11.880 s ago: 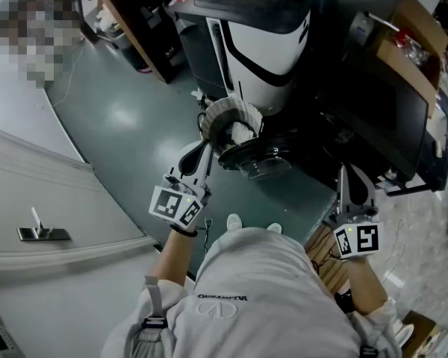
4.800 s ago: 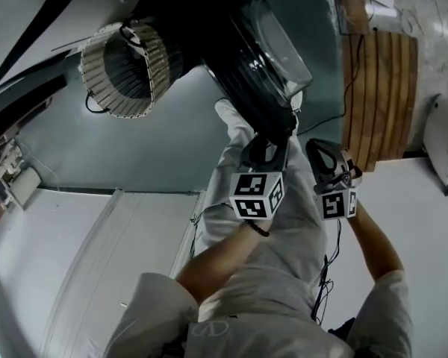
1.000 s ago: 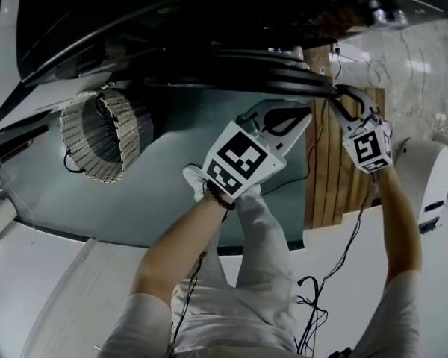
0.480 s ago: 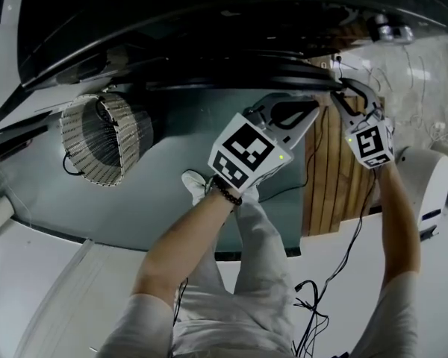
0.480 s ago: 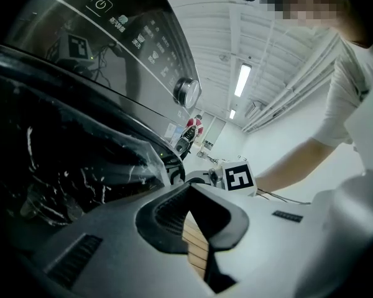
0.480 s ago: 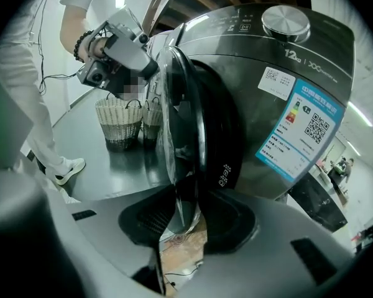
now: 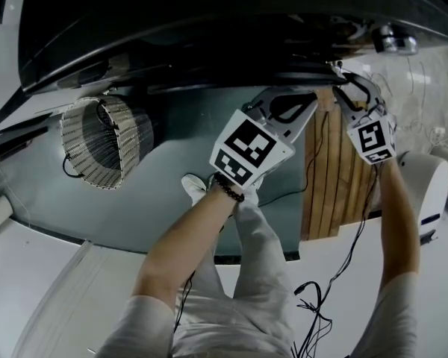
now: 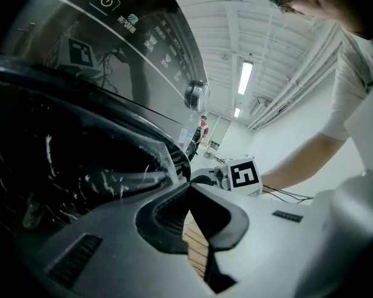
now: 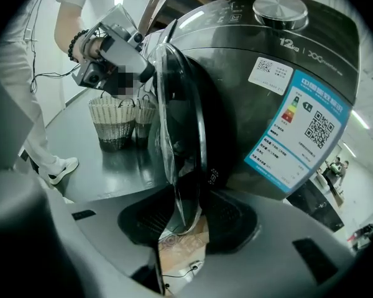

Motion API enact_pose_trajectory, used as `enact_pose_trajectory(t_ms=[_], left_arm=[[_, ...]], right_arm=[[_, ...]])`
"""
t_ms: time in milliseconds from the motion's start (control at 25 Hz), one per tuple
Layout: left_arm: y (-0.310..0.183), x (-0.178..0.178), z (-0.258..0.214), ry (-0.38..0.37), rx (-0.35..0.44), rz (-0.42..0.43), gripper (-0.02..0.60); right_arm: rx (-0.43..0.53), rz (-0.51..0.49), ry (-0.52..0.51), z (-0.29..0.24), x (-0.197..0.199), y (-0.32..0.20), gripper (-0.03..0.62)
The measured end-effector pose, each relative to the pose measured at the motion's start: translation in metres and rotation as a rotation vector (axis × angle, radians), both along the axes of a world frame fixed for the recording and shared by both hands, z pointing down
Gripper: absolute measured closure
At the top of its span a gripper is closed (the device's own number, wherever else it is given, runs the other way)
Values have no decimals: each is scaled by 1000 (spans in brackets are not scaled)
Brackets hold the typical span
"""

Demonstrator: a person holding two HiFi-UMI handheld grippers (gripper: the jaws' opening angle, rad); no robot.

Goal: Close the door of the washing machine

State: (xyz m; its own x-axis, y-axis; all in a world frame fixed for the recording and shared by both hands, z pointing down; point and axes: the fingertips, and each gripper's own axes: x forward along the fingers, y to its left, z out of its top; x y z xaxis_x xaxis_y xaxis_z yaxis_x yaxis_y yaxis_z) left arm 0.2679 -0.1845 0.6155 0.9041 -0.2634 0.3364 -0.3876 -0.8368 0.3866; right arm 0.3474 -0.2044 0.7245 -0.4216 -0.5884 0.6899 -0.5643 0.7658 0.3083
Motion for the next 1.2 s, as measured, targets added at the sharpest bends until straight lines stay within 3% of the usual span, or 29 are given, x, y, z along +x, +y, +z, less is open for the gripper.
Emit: enact_pose_trajectory(t_ms=[480, 960, 1200], left_arm=[[-13, 1, 2, -1, -7, -58, 578], [-13, 4, 7, -54, 23, -32, 580], [-20, 7, 5, -53, -8, -54, 580]], right_arm=[[5, 50, -4, -1, 2, -15, 451], [-30, 117, 7, 0, 4, -19, 434], [-30, 165, 13, -1, 6, -27, 430]])
